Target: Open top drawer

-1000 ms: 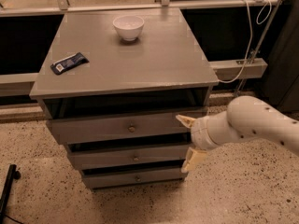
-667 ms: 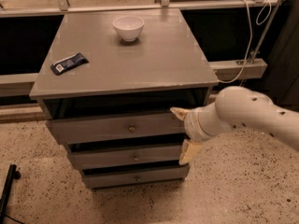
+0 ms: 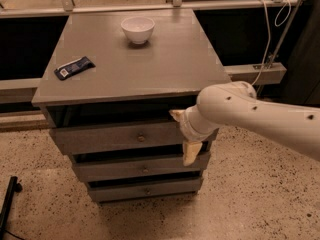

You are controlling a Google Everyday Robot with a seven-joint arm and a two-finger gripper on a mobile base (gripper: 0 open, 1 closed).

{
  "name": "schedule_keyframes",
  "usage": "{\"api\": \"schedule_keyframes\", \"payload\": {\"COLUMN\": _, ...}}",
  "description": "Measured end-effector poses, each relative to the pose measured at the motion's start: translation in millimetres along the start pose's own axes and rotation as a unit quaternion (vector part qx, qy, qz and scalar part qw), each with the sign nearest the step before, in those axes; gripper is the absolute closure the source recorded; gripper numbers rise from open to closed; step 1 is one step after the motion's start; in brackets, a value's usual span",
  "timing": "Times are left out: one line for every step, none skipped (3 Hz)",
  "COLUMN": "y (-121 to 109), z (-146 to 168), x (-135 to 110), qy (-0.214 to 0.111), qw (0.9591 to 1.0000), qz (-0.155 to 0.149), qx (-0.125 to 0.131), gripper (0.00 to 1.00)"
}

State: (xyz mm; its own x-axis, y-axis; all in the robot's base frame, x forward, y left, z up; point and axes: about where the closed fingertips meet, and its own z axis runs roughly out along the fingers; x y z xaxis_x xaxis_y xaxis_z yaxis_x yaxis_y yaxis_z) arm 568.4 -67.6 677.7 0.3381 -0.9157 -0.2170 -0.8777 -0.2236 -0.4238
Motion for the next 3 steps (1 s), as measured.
{"api": "schedule_keyframes", "payload": {"y": -8, "z": 16, "x": 7, "qy": 0.032, "qw": 0.9995, "qz": -0.003, "qx": 0.001, "gripper": 0.00}}
{"api": "schedule_keyframes", "payload": {"y": -17, "z": 23, "x": 19, "qy": 0.054, "qw": 0.9984, "qz": 0.018, "qx": 0.003, "gripper": 0.00}}
{"api": "schedule_keyframes", "payload": {"y": -24, "z": 30, "x": 29, "qy": 0.058, "qw": 0.9972, "qz": 0.047, "qx": -0.005, "gripper": 0.17}}
